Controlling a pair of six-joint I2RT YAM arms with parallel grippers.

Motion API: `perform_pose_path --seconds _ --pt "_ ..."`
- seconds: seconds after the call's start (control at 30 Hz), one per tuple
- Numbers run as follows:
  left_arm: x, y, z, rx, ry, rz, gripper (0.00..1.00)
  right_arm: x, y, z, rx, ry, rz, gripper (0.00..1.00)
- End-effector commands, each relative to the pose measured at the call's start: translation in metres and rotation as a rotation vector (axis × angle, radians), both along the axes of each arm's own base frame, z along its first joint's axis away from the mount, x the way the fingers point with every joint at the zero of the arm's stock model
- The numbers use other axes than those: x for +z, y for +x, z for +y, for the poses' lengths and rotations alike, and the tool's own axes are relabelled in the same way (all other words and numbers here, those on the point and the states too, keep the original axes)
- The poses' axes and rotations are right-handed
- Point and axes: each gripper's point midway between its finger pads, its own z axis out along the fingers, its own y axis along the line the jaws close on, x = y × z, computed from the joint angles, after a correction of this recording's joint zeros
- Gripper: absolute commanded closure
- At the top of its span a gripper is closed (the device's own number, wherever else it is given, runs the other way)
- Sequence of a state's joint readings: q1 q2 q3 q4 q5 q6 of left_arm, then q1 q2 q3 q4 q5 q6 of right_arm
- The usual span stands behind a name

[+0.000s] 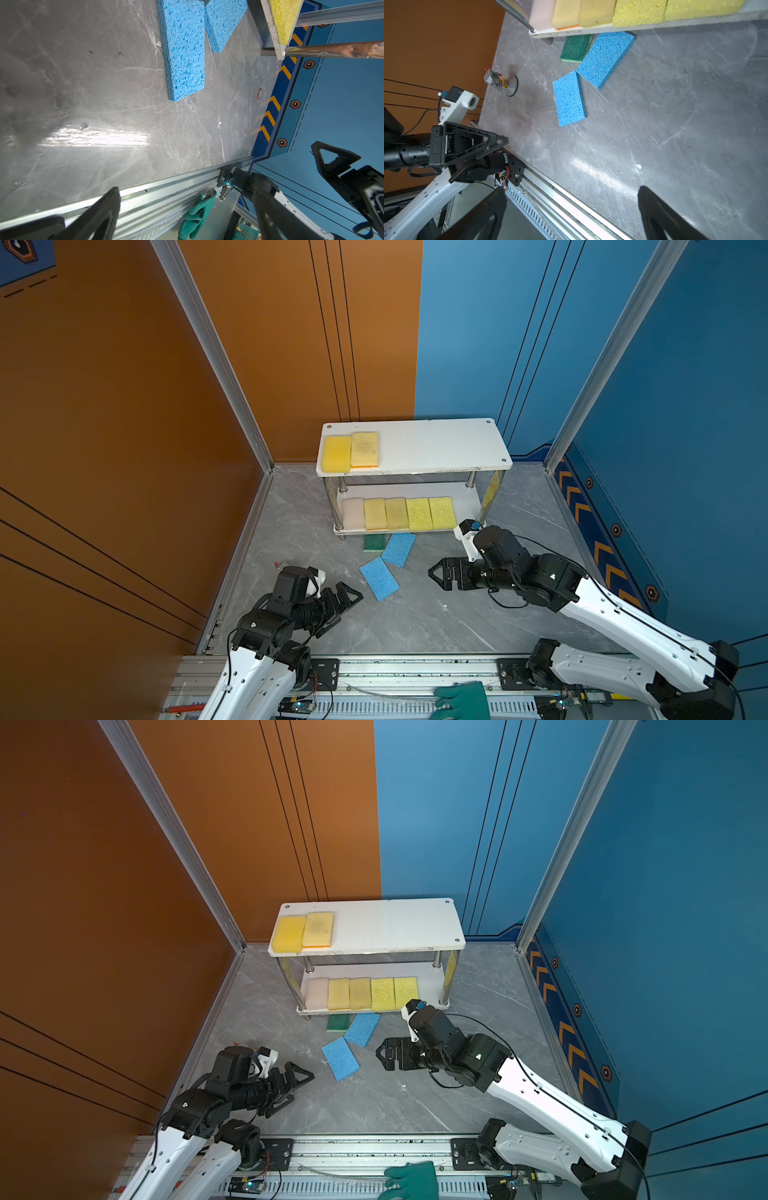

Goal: Place and organize the cleaning sponges onto the shelf
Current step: 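Open the right gripper and draw it back down toward the table, then reach the left gripper over the blue sponge nearest the robot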

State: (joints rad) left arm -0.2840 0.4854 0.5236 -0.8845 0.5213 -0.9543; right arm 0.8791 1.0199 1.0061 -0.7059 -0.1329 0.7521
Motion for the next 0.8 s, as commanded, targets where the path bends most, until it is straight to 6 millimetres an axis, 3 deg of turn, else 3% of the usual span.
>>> perform_pose_path --seconds 0.0,0.27,0.7,0.77 --pt "-0.008 0.000 0.005 0.019 0.035 0.010 0.03 -0.009 0.004 -0.003 -0.070 0.017 -0.002 0.00" --pt "-0.015 0.006 0.002 0.000 0.070 0.016 0.09 -0.057 0.000 -0.019 -0.169 -0.059 0.097 0.00" --pt "-0.026 0.042 -0.009 -0.108 0.221 0.031 0.13 -0.077 0.000 -0.023 -0.213 -0.106 0.149 0.00" --pt "-0.027 0.049 -0.013 -0.114 0.233 0.028 0.17 -0.078 0.001 -0.021 -0.207 -0.112 0.150 0.00"
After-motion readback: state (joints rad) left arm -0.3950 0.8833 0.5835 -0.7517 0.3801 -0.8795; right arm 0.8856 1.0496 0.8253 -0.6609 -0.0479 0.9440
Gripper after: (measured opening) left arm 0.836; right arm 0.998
